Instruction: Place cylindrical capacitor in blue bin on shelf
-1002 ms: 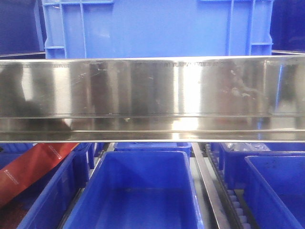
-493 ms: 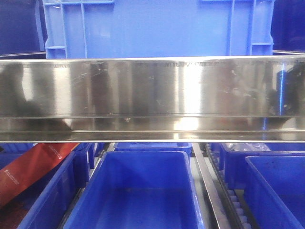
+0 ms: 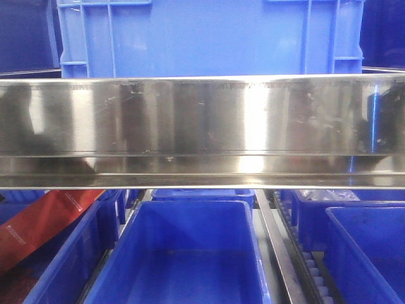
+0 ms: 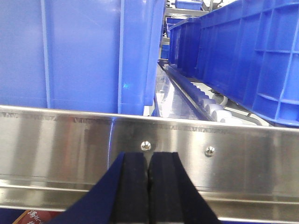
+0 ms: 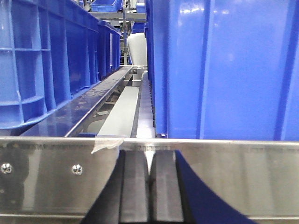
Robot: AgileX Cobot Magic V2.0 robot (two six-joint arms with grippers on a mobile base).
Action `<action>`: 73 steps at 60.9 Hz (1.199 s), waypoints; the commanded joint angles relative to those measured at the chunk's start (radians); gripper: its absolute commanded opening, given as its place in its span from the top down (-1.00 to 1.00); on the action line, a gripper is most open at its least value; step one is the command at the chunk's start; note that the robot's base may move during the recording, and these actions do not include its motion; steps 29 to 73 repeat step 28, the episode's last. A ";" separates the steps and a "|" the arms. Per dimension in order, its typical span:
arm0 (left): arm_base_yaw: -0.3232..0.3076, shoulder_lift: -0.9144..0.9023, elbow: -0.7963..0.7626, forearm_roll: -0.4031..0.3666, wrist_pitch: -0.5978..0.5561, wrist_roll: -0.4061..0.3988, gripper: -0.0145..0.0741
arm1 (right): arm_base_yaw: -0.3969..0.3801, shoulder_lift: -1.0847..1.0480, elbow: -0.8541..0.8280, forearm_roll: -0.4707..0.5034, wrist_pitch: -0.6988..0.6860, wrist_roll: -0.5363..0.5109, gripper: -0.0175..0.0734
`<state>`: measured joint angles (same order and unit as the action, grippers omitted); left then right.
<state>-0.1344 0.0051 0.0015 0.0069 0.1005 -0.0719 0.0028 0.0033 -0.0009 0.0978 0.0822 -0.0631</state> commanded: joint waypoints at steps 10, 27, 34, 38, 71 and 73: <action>0.002 -0.005 -0.002 -0.007 -0.020 0.002 0.92 | -0.007 -0.003 0.001 -0.008 -0.032 0.002 0.97; 0.002 -0.005 -0.002 -0.007 -0.020 0.002 0.92 | -0.007 -0.003 0.001 -0.008 -0.032 0.002 0.97; 0.002 -0.005 -0.002 -0.007 -0.020 0.002 0.92 | -0.007 -0.003 0.001 -0.008 -0.032 0.002 0.97; 0.002 -0.005 -0.002 -0.007 -0.020 0.002 0.92 | -0.007 -0.003 0.001 -0.008 -0.032 0.002 0.97; 0.002 -0.005 -0.002 -0.007 -0.020 0.002 0.92 | -0.007 -0.003 0.001 -0.008 -0.032 0.002 0.97; 0.002 -0.005 -0.002 -0.007 -0.020 0.002 0.92 | -0.007 -0.003 0.001 -0.008 -0.032 0.002 0.97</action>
